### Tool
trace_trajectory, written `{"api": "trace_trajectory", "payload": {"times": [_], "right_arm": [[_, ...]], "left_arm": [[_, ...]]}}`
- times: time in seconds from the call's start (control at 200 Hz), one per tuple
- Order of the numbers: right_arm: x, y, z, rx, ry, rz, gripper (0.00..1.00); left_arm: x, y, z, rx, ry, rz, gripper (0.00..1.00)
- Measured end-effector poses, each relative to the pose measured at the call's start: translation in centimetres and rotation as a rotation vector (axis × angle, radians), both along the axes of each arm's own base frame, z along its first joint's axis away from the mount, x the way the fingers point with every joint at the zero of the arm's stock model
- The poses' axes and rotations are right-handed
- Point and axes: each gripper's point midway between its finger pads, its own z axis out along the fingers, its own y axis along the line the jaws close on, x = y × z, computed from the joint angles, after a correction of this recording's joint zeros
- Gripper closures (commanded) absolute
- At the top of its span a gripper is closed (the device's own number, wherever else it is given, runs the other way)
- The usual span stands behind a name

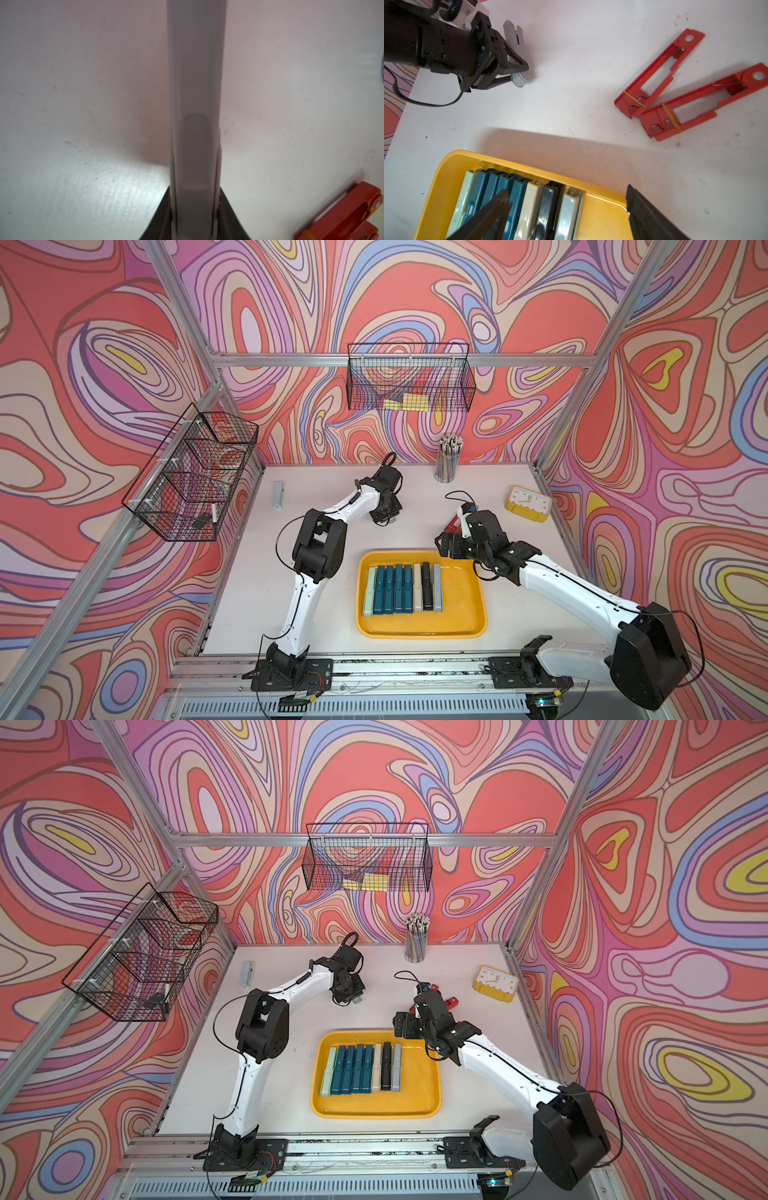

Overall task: Put the pruning pliers into the storage box
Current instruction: Move the pruning pliers to the center of the board.

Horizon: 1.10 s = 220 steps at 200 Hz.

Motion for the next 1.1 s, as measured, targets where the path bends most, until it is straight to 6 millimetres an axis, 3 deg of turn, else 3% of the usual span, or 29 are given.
{"api": "trace_trajectory", "payload": {"times": [0.23, 0.741, 1.102], "right_arm": [[-0.7, -1.1, -0.1, 0.000, 0.004, -0.018, 0.09], [-0.8, -1.3, -0.5, 0.014, 0.017, -0.015, 0.08], [-0.8, -1.0, -0.6, 0.028, 0.023, -0.003, 0.09]], "left_arm": [[0.0, -2.5, 0.2, 0.049, -0.005, -0.046, 0.81], [-1.3, -2.3, -0.5, 0.131, 0.022, -0.097, 0.76], [-2.7, -3.8, -1.0, 0.135, 0.044, -0.157, 0.67]]}}
